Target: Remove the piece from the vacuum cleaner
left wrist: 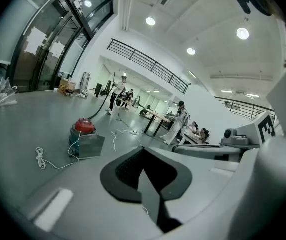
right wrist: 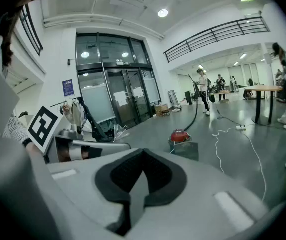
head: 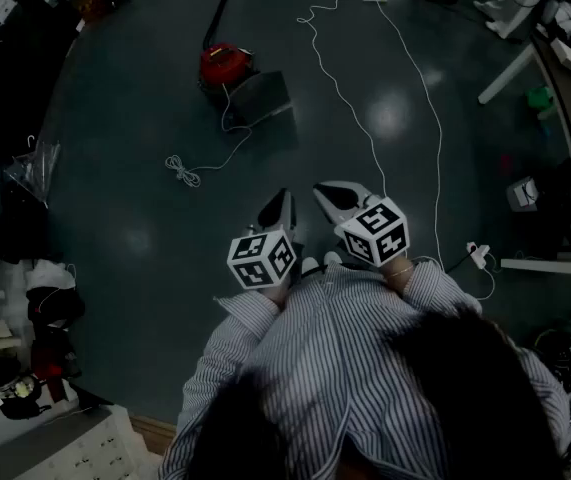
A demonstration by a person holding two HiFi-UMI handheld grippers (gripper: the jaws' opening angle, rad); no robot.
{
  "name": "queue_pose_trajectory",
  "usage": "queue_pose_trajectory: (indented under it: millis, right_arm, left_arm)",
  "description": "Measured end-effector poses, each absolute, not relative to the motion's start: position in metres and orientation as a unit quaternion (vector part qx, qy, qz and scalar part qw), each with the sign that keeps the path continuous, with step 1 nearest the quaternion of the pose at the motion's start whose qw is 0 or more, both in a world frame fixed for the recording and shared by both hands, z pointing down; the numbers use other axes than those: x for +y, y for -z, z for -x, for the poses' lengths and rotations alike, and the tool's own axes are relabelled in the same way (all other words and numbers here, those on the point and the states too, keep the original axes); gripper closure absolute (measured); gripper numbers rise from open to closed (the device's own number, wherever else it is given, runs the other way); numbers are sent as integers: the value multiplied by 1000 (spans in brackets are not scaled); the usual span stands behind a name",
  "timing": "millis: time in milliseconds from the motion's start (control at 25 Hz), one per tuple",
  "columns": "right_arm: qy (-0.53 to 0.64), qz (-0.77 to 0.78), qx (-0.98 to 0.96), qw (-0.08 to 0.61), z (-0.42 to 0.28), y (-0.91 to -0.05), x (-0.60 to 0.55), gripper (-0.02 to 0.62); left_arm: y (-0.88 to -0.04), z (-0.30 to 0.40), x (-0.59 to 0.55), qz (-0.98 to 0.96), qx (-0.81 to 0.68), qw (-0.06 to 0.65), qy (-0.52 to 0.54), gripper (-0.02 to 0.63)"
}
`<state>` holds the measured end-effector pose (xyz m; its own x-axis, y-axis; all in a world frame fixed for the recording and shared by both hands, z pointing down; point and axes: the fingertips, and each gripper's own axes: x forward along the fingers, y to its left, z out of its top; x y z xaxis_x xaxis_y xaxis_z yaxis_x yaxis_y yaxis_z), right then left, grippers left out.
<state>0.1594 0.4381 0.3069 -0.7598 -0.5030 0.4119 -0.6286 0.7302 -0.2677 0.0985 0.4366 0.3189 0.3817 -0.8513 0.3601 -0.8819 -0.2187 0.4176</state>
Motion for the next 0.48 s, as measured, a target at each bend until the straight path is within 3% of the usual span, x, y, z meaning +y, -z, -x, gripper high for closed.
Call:
queue_pose_trajectory:
  millis: [480]
  right_arm:
    - [-199,-301,-918,162,-165,-310,427,594]
  left_arm:
    - [-321,-104,425,-776,-558,293,-25,603]
